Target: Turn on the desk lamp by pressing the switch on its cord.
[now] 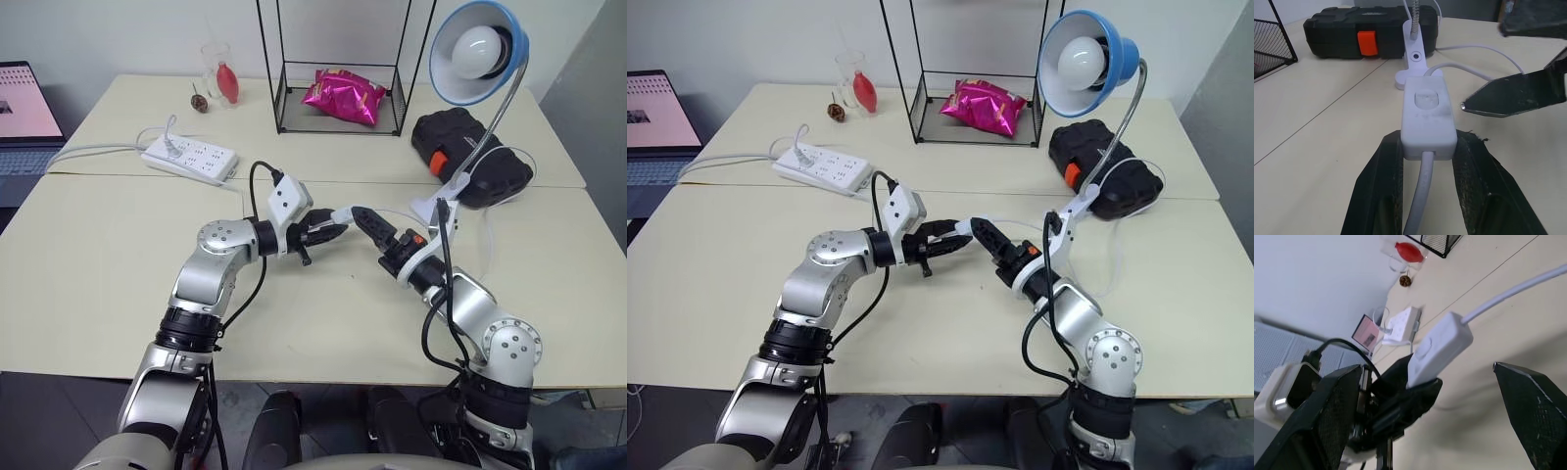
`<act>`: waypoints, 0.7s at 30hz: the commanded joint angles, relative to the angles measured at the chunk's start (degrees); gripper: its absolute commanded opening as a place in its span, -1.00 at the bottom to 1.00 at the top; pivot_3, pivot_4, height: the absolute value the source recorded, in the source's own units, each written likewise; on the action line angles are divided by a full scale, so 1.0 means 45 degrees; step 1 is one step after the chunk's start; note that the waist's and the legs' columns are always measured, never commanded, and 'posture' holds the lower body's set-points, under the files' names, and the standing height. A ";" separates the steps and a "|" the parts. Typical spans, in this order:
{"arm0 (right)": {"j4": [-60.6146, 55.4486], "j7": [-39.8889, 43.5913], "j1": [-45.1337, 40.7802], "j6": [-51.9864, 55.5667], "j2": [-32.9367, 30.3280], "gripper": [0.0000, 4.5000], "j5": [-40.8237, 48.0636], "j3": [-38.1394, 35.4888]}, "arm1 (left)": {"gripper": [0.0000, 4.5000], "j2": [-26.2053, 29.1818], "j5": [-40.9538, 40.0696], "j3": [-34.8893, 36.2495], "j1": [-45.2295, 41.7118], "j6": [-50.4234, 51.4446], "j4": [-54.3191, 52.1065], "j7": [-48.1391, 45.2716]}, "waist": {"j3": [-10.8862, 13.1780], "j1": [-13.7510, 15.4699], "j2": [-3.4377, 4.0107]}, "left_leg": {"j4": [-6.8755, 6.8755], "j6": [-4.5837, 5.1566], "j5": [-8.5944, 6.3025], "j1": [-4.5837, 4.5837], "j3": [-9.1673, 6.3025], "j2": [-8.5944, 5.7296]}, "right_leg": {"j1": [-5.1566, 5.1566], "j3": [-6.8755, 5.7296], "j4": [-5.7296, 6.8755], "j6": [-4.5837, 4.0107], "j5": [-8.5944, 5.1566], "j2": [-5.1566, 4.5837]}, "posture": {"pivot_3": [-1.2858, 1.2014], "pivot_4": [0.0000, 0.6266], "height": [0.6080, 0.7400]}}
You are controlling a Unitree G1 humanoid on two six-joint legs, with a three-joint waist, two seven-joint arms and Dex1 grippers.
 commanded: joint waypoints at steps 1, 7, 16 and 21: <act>0.0254 -0.0216 -0.0107 -0.0717 0.0844 1.00 0.0702 0.0318 | -0.53 -0.0014 -0.0283 0.0200 -0.0172 0.0644 -0.0803 0.0472 | 0.0000 -0.0007 0.0000 | 0.0000 0.0000 0.0000 0.0000 -0.0001 0.0000 | 0.0000 -0.0001 0.0000 0.0000 0.0000 0.0000 | 0.03 -0.52 1.00; 0.0853 -0.0296 -0.0440 -0.1252 0.0837 1.00 0.0809 0.0618 | -0.53 0.0055 -0.0394 0.0136 -0.0275 0.1219 -0.1094 0.0776 | 0.0001 -0.0109 0.0003 | -0.0001 0.0000 0.0000 -0.0004 0.0002 0.0001 | -0.0007 0.0001 -0.0002 0.0000 0.0000 0.0001 | 0.03 -0.52 1.00; 0.1290 -0.0275 -0.0582 -0.1561 0.0718 1.00 0.0795 0.0884 | -0.53 0.0064 -0.0484 0.0104 -0.0205 0.1705 -0.1536 0.1036 | 0.0002 -0.0119 0.0003 | -0.0004 0.0000 0.0000 -0.0007 0.0004 0.0002 | -0.0010 0.0004 -0.0004 0.0000 -0.0001 0.0002 | 0.03 -0.52 1.00; 0.1501 -0.0285 -0.0633 -0.1551 0.0680 1.00 0.0780 0.1006 | -0.53 0.0095 -0.0493 0.0082 -0.0164 0.1786 -0.1691 0.1074 | 0.0002 -0.0123 0.0003 | -0.0004 0.0000 0.0000 -0.0007 0.0005 0.0002 | -0.0010 0.0005 -0.0004 0.0000 -0.0001 0.0002 | 0.03 -0.52 1.00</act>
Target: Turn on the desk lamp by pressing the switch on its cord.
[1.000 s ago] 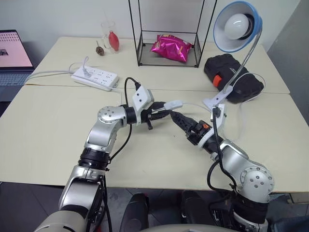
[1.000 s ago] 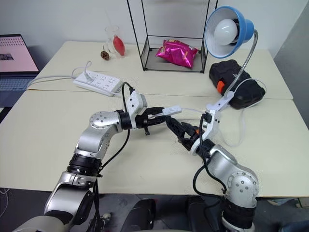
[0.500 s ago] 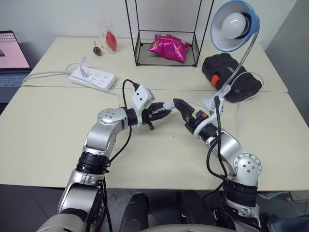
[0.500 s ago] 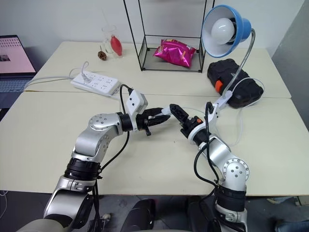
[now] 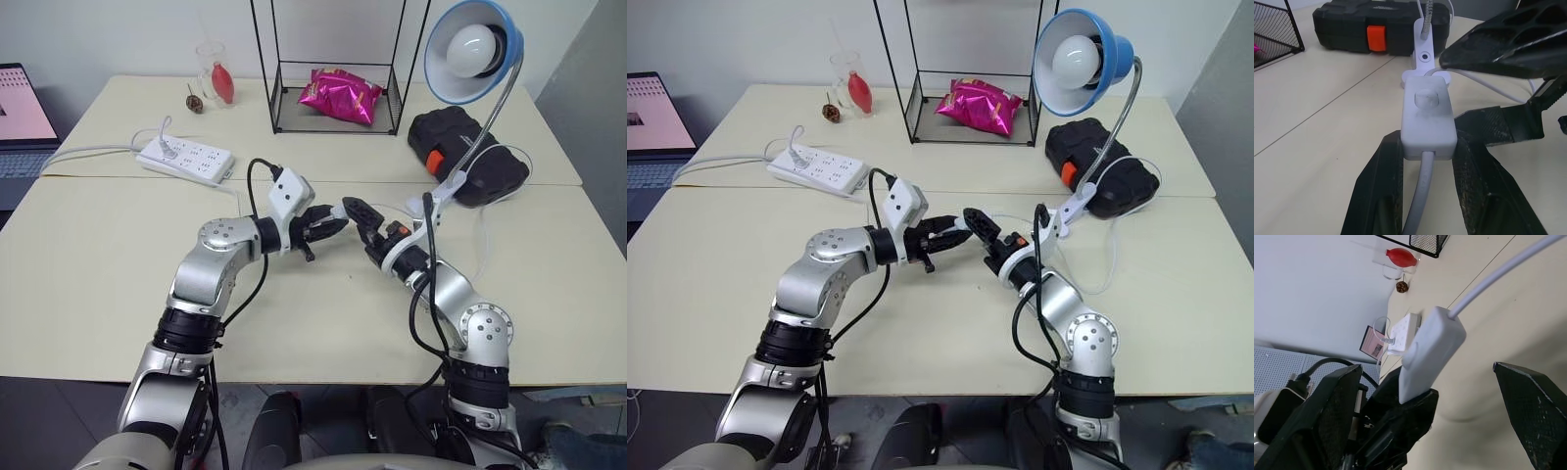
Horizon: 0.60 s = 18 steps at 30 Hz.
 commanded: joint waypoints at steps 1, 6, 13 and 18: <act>-0.0133 0.0012 -0.0072 -0.0176 0.0462 0.92 0.0352 0.0250 | -0.53 0.0100 -0.0232 0.0071 -0.0097 -0.0006 -0.0635 0.0035 | 0.0000 -0.0002 0.0000 | 0.0000 0.0000 0.0000 0.0000 0.0000 0.0000 | 0.0000 0.0000 0.0000 0.0000 0.0000 0.0000 | 0.03 -0.52 1.00; -0.0056 0.0062 -0.0080 -0.0309 0.0463 0.40 0.0419 0.0262 | -0.53 0.0123 -0.0256 0.0041 -0.0050 0.0062 -0.0753 0.0055 | 0.0000 -0.0003 0.0000 | -0.0001 0.0000 0.0000 -0.0002 0.0000 0.0000 | -0.0002 0.0001 -0.0003 0.0000 -0.0001 0.0000 | 0.03 -0.52 1.00; 0.0030 0.0096 -0.0104 -0.0516 0.0580 -0.20 0.0553 0.0242 | -0.53 0.0246 -0.0216 -0.0035 0.0080 -0.0022 -0.0820 0.0036 | 0.0001 -0.0012 0.0001 | -0.0005 0.0000 0.0000 -0.0004 0.0001 0.0000 | -0.0007 0.0001 -0.0005 0.0000 -0.0001 0.0000 | 0.03 -0.52 1.00; 0.0114 0.0102 -0.0078 -0.0528 0.0527 -0.73 0.0666 0.0366 | -0.53 0.0270 -0.0252 -0.0039 0.0066 -0.0017 -0.0831 0.0103 | 0.0001 -0.0013 0.0001 | -0.0006 0.0000 0.0000 -0.0010 0.0001 0.0000 | -0.0011 0.0001 -0.0007 0.0000 -0.0001 0.0000 | 0.03 -0.52 1.00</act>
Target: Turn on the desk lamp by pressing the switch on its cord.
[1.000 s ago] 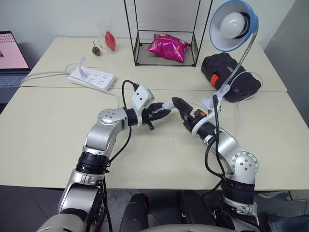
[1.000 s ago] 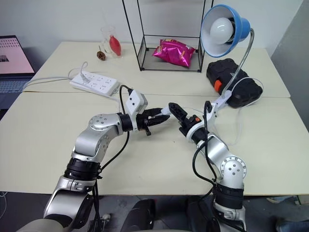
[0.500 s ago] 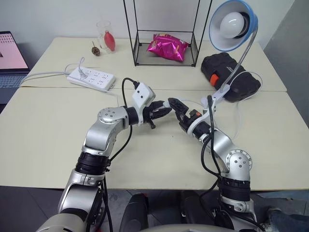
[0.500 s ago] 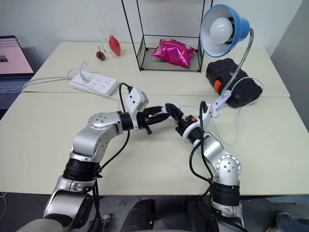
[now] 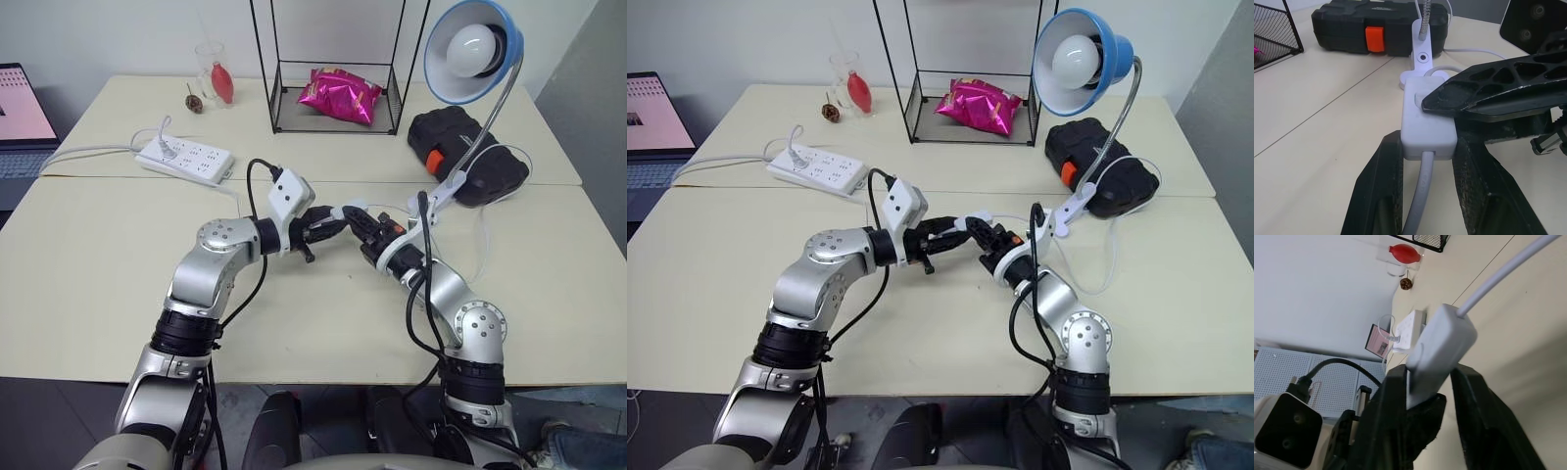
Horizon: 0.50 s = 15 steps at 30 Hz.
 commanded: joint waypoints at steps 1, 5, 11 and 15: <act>-0.0196 0.0060 0.0088 -0.0157 0.0423 -0.73 0.0293 0.0151 | -0.53 0.0129 -0.0096 0.0010 -0.0081 -0.0104 -0.0615 0.0034 | 0.0000 0.0000 0.0000 | 0.0000 0.0000 0.0000 -0.0001 0.0001 0.0000 | -0.0002 0.0000 0.0000 0.0000 0.0000 0.0000 | 0.03 -0.52 1.00; -0.0288 0.0210 0.0132 -0.0120 0.0362 -0.73 0.0281 0.0251 | -0.53 0.0137 -0.0175 -0.0002 -0.0088 -0.0084 -0.0656 0.0119 | 0.0000 0.0000 0.0000 | -0.0001 0.0000 0.0000 -0.0013 0.0002 0.0000 | -0.0019 0.0001 0.0000 0.0000 0.0000 0.0000 | 0.03 -0.52 1.00; -0.0515 0.0560 0.0114 -0.0255 0.0513 -0.03 0.0548 0.0271 | -0.53 0.0126 -0.0267 0.0027 -0.0071 0.0008 -0.0687 0.0226 | 0.0000 0.0000 0.0000 | 0.0004 0.0000 0.0001 -0.0097 -0.0002 0.0001 | -0.0110 -0.0002 0.0016 -0.0026 0.0017 0.0001 | 0.03 -0.52 1.00; -0.0456 0.0612 0.0026 -0.0398 0.0504 0.09 0.0533 0.0247 | -0.53 0.0125 -0.0315 0.0040 -0.0056 0.0065 -0.0720 0.0298 | 0.0000 0.0000 0.0000 | 0.0003 0.0000 0.0000 -0.0107 -0.0002 0.0000 | -0.0112 -0.0004 0.0011 -0.0027 0.0018 -0.0001 | 0.03 -0.52 1.00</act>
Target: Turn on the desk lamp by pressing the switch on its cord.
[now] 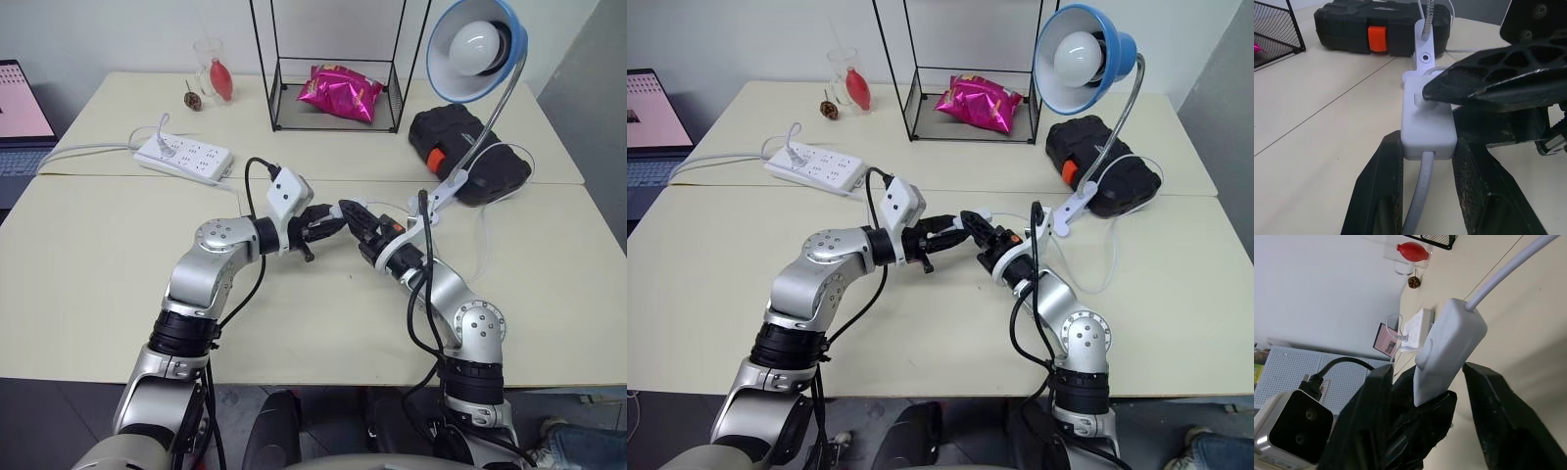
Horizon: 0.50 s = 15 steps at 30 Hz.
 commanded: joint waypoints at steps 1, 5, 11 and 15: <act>-0.0423 0.0229 0.0019 -0.0278 0.0508 0.09 0.0401 0.0165 | -0.53 0.0017 -0.0158 0.0046 -0.0060 0.0010 -0.0539 0.0059 | 0.0000 0.0000 0.0000 | 0.0000 0.0000 0.0000 -0.0001 0.0000 -0.0001 | -0.0001 0.0000 0.0000 0.0001 -0.0001 0.0000 | 0.03 -0.52 1.00; -0.0286 0.0078 0.0025 -0.0524 0.0597 0.09 0.0321 0.0101 | -0.53 0.0005 -0.0169 0.0040 -0.0061 0.0051 -0.0571 0.0087 | 0.0000 -0.0001 0.0000 | 0.0000 0.0000 0.0000 0.0000 -0.0001 0.0000 | -0.0001 -0.0003 0.0000 0.0005 -0.0003 0.0000 | 0.03 -0.52 1.00; -0.0100 -0.0040 0.0049 -0.0568 0.0501 0.09 0.0260 0.0172 | -0.53 0.0054 -0.0178 0.0038 -0.0041 0.0065 -0.0617 0.0046 | 0.0000 -0.0001 0.0000 | 0.0000 0.0000 0.0000 0.0000 0.0000 0.0000 | -0.0001 -0.0002 0.0001 0.0005 -0.0003 0.0000 | 0.03 -0.52 1.00; -0.0009 -0.0088 0.0051 -0.0463 0.0445 0.09 0.0255 0.0250 | -0.53 0.0053 -0.0172 0.0023 -0.0051 0.0042 -0.0612 0.0025 | 0.0000 0.0000 0.0000 | 0.0000 0.0000 0.0000 0.0000 -0.0001 0.0000 | -0.0001 -0.0002 0.0001 0.0000 0.0000 0.0000 | 0.03 -0.52 1.00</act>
